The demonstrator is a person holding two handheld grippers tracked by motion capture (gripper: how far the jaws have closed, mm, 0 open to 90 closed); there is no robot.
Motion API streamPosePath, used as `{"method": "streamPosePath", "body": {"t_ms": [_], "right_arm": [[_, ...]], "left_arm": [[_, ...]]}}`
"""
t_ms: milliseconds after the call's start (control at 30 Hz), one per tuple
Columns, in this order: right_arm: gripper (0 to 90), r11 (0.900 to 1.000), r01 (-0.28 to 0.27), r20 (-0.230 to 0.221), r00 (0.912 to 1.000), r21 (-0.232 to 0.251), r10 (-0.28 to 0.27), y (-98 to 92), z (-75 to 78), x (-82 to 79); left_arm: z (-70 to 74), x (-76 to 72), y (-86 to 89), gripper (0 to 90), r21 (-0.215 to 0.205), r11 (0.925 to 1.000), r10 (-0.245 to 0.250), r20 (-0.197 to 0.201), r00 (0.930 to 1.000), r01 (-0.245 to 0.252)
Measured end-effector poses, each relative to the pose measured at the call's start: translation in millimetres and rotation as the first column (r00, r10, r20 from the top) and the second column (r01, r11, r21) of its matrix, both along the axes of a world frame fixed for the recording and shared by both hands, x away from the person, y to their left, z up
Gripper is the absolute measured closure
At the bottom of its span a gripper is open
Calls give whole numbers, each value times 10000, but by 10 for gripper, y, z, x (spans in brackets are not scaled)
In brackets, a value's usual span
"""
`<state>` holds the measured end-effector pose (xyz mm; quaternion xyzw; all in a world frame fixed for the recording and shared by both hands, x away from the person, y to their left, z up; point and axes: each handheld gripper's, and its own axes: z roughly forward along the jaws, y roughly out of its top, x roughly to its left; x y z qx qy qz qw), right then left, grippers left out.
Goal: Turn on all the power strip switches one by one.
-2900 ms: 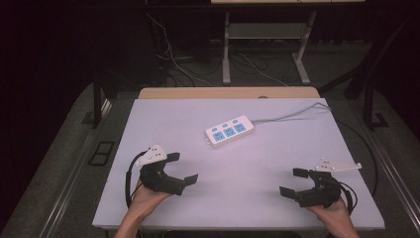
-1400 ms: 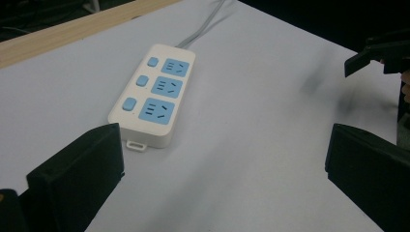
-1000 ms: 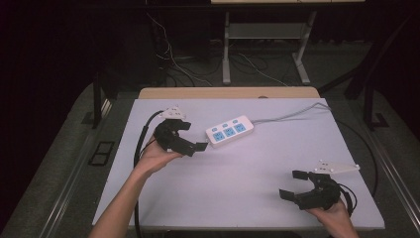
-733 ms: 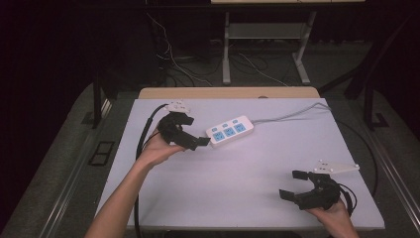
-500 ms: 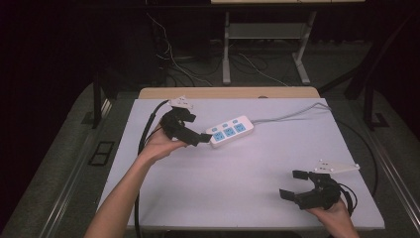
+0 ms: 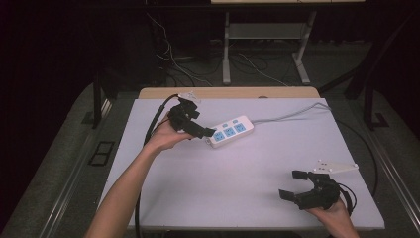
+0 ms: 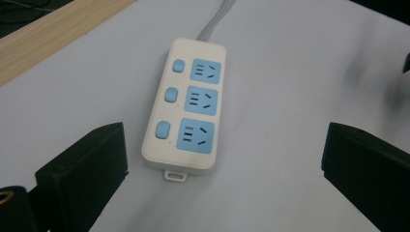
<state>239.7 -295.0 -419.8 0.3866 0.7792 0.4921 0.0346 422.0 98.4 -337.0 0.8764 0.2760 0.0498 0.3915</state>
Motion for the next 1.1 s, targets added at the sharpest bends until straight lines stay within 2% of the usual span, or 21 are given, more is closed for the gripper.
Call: {"method": "streamPosePath", "body": {"t_ms": [167, 267, 367, 567, 600, 667, 733, 867, 1100], "right_arm": [[21, 10000, 9, 59, 10000, -76, -8, 1, 0, -2], [21, 10000, 6, 72, 10000, -96, -5, 6, -1, -3], [21, 9999, -8, 62, 10000, -109, 9, 14, -1, -6], [21, 9998, -7, 92, 10000, -203, 9, 20, -3, -6], [21, 9998, 1, 87, 10000, -204, 1, 19, -4, -4], [21, 9998, 7, 76, 10000, -213, -5, 18, -5, -3], [21, 9998, 19, 72, 10000, -207, -18, 17, -4, -1], [21, 9997, 14, 99, 9999, -231, -12, 16, -1, -8], [21, 9996, -71, 80, 9999, -270, 73, 26, -10, -6]], "left_arm": [[37, 50, -41, 78, -11, 9997, -238, 84, 9997, 238], [68, 70, -87, 128, 175, 9989, -444, 150, 9989, 441], [96, 92, -117, 168, 264, 9986, -468, 215, 9987, 462], [144, 168, -129, 316, 391, 9984, -421, 301, 9987, 409], [148, 183, -129, 362, 417, 9983, -427, 340, 9985, 412], [150, 206, -131, 382, 359, 9984, -445, 292, 9986, 434], [138, 228, -140, 445, 307, 9985, -451, 214, 9988, 444], [88, 264, -163, 477, 559, 9970, -536, 127, 9985, 528], [-50, 358, -199, 592, 927, 9943, -509, -224, 9985, 528]]}}
